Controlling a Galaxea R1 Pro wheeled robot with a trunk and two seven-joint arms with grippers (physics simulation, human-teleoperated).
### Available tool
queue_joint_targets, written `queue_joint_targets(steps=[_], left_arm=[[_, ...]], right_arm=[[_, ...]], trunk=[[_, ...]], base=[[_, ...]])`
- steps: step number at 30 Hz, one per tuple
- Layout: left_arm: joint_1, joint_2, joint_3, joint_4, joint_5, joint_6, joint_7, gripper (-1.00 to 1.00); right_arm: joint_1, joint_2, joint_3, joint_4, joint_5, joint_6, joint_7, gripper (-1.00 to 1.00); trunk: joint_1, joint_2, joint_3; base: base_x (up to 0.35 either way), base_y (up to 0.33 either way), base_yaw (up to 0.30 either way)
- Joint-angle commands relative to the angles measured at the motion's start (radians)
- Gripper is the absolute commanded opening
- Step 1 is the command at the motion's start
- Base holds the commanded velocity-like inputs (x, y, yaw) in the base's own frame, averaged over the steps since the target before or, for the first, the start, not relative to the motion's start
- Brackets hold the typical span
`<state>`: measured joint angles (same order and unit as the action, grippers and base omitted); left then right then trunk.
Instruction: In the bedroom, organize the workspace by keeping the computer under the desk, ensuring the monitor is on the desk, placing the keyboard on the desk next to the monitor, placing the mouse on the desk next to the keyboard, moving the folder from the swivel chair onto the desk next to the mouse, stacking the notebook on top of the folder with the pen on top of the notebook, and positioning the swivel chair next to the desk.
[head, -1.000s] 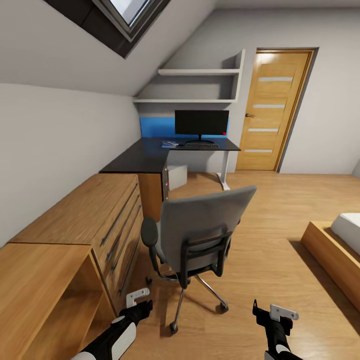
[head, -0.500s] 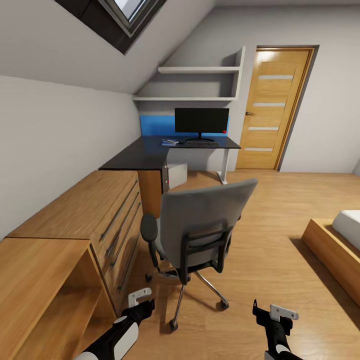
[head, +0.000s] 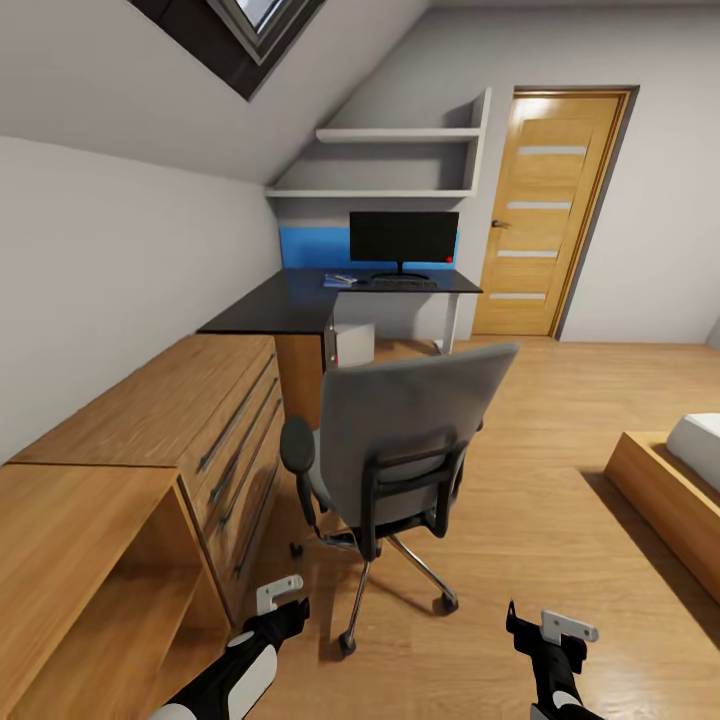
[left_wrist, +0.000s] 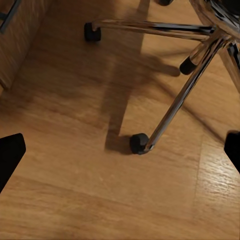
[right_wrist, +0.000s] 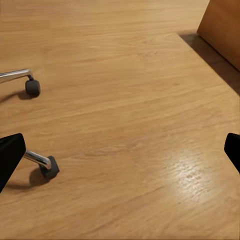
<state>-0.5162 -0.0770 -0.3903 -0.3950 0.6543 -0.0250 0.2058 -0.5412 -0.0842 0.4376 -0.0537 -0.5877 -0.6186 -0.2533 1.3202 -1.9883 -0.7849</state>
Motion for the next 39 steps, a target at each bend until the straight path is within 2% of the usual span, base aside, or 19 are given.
queue_joint_targets(steps=[1, 39], left_arm=[[-0.001, 0.001, -0.009, -0.001, 0.008, -0.003, 0.007, 1.00], [-0.001, 0.002, -0.007, -0.001, 0.006, -0.004, 0.004, 1.00]], right_arm=[[0.000, 0.000, 0.009, -0.001, -0.001, 0.000, -0.008, 1.00], [0.000, 0.000, 0.009, 0.000, 0.000, -0.001, -0.008, 1.00]], trunk=[[0.004, -0.008, -0.004], [0.149, -0.274, -0.123]], base=[[0.000, 0.000, 0.000], [0.000, 0.000, 0.000]])
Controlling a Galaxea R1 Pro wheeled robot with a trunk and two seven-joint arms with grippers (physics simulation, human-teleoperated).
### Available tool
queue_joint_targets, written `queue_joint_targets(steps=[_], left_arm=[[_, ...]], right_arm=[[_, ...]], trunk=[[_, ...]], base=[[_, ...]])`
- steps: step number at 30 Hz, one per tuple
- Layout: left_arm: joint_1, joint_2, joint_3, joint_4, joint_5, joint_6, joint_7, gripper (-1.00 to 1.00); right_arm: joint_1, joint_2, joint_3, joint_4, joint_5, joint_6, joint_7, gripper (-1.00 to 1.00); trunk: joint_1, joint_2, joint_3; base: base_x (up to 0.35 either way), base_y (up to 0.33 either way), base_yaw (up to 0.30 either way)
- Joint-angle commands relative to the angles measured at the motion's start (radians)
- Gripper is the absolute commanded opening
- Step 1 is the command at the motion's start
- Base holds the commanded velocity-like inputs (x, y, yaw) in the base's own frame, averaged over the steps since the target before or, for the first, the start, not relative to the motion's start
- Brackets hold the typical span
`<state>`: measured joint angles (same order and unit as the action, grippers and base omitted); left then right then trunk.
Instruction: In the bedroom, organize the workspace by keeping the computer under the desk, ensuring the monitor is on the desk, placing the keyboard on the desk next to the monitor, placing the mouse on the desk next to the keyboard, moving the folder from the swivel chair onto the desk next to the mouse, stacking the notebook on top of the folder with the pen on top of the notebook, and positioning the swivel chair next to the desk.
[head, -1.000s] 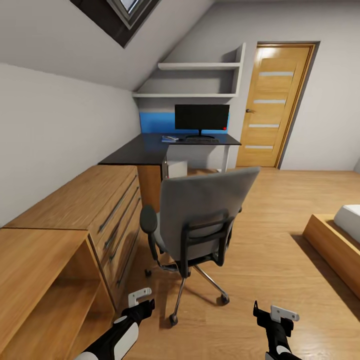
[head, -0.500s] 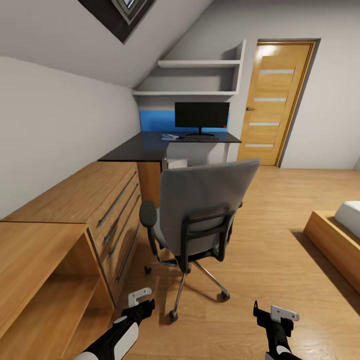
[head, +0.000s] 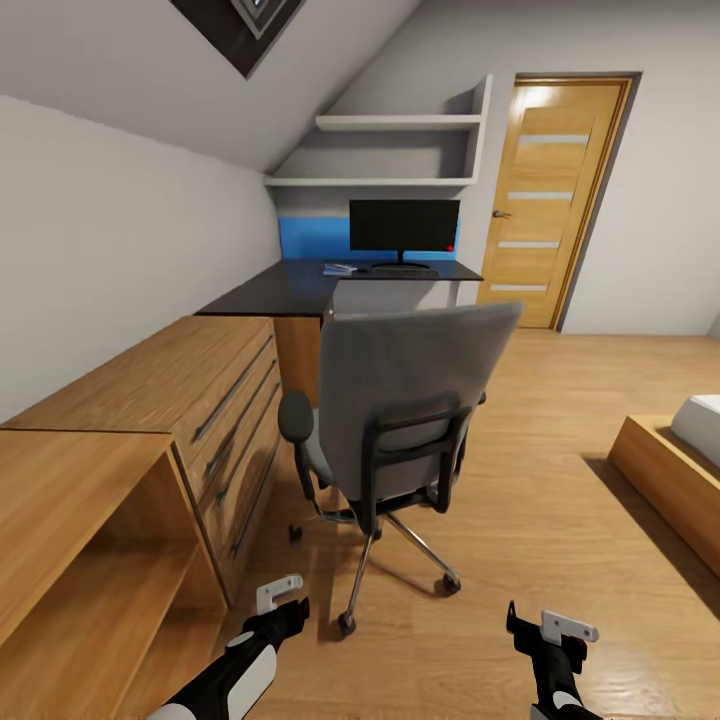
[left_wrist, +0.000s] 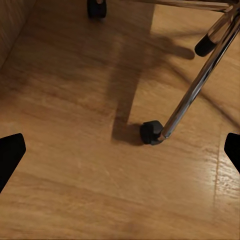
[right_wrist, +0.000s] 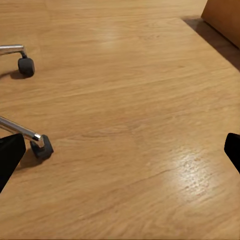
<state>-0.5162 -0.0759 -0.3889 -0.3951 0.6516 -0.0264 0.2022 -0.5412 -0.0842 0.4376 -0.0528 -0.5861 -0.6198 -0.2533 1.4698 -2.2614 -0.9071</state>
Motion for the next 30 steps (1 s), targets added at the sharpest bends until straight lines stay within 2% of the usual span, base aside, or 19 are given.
queue_joint_targets(steps=[1, 16, 24, 25, 28, 29, 30], left_arm=[[-0.001, 0.001, -0.008, -0.001, 0.008, -0.003, 0.007, 1.00], [-0.001, 0.002, -0.010, -0.002, 0.009, -0.003, 0.003, 1.00], [-0.001, 0.004, -0.010, -0.001, 0.008, -0.015, 0.001, 1.00], [-0.001, 0.004, -0.010, -0.001, 0.008, -0.033, 0.001, 1.00], [-0.001, 0.006, -0.010, -0.002, 0.008, -0.145, -0.001, 1.00], [-0.001, 0.008, -0.009, -0.005, 0.008, -0.271, -0.001, 1.00], [-0.001, 0.008, -0.010, -0.006, 0.008, -0.296, 0.000, 1.00]], right_arm=[[0.000, 0.000, 0.009, -0.001, -0.001, 0.000, -0.008, 1.00], [0.000, 0.000, 0.010, 0.003, 0.000, 0.000, -0.008, 1.00], [0.000, 0.000, 0.010, 0.004, 0.000, 0.000, -0.008, 1.00], [0.000, 0.000, 0.010, 0.004, 0.000, 0.000, -0.008, 1.00], [0.000, 0.000, 0.011, 0.004, 0.000, 0.000, -0.008, 1.00], [0.000, 0.000, 0.012, 0.004, 0.000, 0.000, -0.008, 1.00], [0.000, 0.000, 0.012, 0.004, 0.000, 0.000, -0.008, 1.00]], trunk=[[0.004, -0.008, -0.004], [0.008, -0.015, -0.007], [0.008, -0.015, -0.007], [0.008, -0.015, -0.007], [0.008, -0.015, -0.007], [0.008, -0.015, -0.007], [0.008, -0.015, -0.007]], base=[[0.000, 0.000, 0.000], [0.003, 0.000, 0.000], [0.240, 0.000, 0.000], [0.161, 0.000, 0.000], [0.064, 0.000, 0.000], [0.011, 0.000, 0.000], [0.007, 0.000, 0.000]])
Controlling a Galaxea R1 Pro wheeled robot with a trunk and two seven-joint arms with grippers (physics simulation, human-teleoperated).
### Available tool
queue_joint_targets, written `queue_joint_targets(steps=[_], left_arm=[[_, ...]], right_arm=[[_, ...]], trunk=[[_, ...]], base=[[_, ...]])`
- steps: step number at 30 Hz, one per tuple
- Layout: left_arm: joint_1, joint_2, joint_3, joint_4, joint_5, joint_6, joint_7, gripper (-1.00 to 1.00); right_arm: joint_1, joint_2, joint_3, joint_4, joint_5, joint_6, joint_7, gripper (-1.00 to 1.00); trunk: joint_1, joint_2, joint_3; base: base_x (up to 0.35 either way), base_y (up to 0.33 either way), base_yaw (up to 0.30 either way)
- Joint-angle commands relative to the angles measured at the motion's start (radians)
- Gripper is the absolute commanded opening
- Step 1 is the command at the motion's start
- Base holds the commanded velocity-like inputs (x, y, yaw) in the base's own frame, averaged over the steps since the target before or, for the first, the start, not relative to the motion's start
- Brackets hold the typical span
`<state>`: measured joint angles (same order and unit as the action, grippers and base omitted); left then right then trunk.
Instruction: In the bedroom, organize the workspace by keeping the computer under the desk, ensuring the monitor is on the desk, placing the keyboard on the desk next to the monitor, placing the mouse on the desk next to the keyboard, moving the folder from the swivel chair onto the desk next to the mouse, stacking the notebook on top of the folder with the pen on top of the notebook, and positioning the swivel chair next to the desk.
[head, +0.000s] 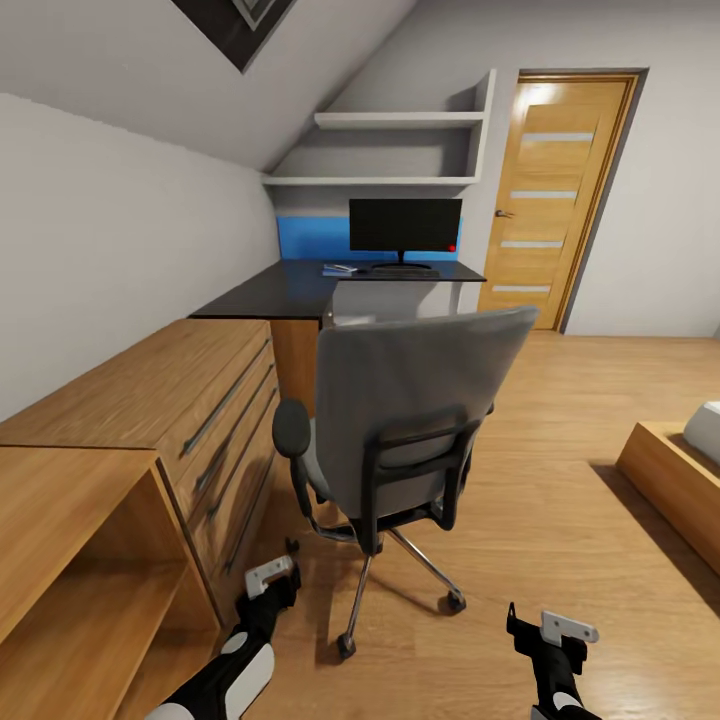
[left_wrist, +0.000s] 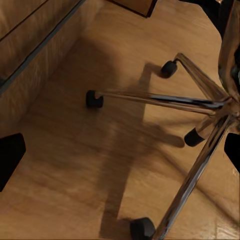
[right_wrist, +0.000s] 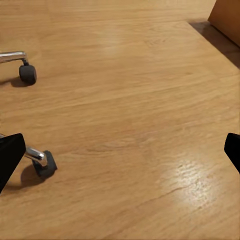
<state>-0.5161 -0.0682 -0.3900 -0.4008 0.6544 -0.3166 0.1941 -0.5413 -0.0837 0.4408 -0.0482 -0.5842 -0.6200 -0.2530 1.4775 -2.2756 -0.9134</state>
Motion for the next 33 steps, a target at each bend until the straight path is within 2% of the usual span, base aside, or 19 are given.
queue_joint_targets(steps=[1, 6, 13, 33], left_arm=[[-0.001, 0.001, -0.009, -0.001, 0.005, -0.022, 0.009, 1.00], [-0.001, 0.000, -0.009, -0.002, 0.005, -0.047, 0.010, 1.00], [-0.001, -0.001, -0.011, -0.001, 0.004, -0.044, 0.009, 1.00], [-0.001, 0.002, -0.023, 0.006, 0.008, -0.042, 0.010, 1.00]], right_arm=[[0.000, 0.000, 0.009, -0.001, -0.002, 0.000, -0.008, 1.00], [0.000, -0.001, 0.008, -0.001, -0.002, 0.000, -0.008, 1.00], [0.000, -0.001, 0.008, -0.001, -0.002, 0.000, -0.008, 1.00], [0.000, 0.000, 0.009, -0.001, -0.002, -0.001, -0.008, 1.00]], trunk=[[0.000, 0.000, -0.001], [0.000, 0.000, -0.001], [0.000, 0.000, 0.000], [0.000, 0.000, 0.005]], base=[[0.005, 0.000, 0.000], [0.002, 0.000, 0.000], [0.056, 0.000, -0.005], [0.305, 0.000, -0.037]])
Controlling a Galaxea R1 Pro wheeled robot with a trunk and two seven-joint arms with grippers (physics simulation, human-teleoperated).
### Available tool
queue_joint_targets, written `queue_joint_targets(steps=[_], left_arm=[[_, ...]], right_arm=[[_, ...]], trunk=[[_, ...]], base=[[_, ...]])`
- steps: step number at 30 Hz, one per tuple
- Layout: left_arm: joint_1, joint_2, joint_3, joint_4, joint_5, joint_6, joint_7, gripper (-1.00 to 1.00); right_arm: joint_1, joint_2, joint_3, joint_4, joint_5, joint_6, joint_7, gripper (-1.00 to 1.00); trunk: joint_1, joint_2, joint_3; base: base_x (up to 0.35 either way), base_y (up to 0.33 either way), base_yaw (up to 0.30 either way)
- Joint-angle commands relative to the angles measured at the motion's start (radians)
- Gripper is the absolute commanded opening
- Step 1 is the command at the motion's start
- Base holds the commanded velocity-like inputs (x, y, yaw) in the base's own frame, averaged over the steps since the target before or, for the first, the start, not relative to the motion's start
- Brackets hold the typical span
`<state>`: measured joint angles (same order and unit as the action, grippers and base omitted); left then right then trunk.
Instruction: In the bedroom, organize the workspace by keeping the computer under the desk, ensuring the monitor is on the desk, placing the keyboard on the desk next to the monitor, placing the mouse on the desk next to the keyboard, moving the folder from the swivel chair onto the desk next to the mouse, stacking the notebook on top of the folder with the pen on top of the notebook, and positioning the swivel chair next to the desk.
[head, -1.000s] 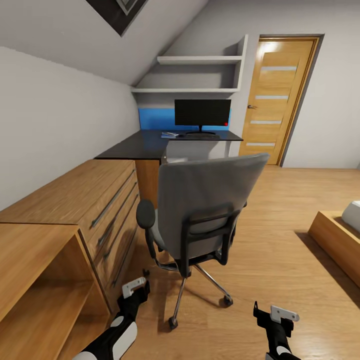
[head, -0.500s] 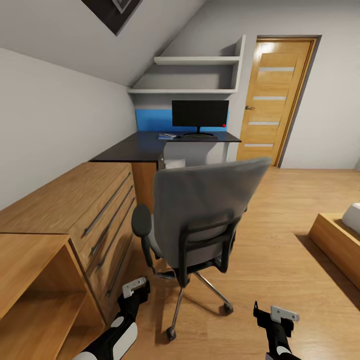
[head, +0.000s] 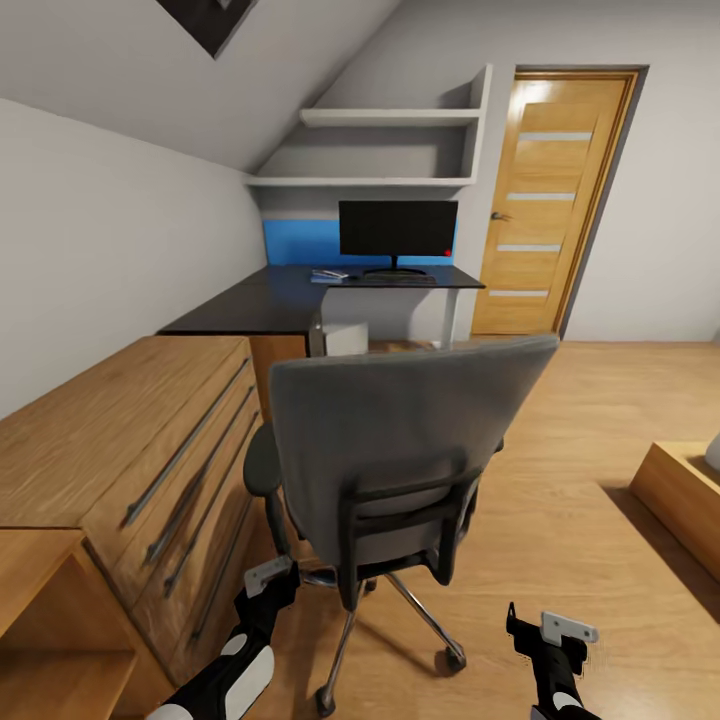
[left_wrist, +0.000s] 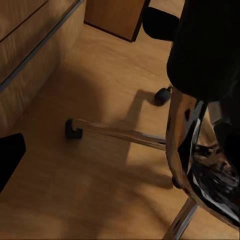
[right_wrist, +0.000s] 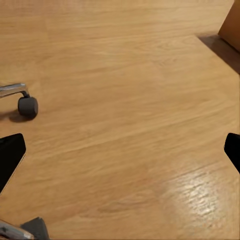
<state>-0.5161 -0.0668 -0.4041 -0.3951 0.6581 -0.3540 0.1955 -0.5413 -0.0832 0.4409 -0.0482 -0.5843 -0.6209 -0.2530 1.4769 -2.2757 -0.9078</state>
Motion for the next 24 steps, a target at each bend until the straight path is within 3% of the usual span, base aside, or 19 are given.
queue_joint_targets(steps=[1, 18, 24], left_arm=[[-0.001, 0.001, -0.009, 0.000, 0.005, -0.005, 0.008, 1.00], [-0.001, -0.001, -0.013, 0.021, 0.003, -0.005, 0.010, 1.00], [-0.001, -0.001, -0.015, 0.030, 0.002, -0.006, 0.010, 1.00]], right_arm=[[0.000, 0.000, 0.009, -0.001, -0.002, 0.000, -0.008, 1.00], [0.000, 0.000, 0.009, -0.001, -0.002, 0.001, -0.008, 1.00], [0.000, 0.000, 0.009, -0.001, -0.002, 0.001, -0.008, 1.00]], trunk=[[0.000, 0.000, -0.001], [0.000, 0.000, -0.005], [0.000, 0.000, -0.005]], base=[[0.320, 0.000, 0.000], [0.320, -0.002, 0.000], [0.320, -0.132, 0.000]])
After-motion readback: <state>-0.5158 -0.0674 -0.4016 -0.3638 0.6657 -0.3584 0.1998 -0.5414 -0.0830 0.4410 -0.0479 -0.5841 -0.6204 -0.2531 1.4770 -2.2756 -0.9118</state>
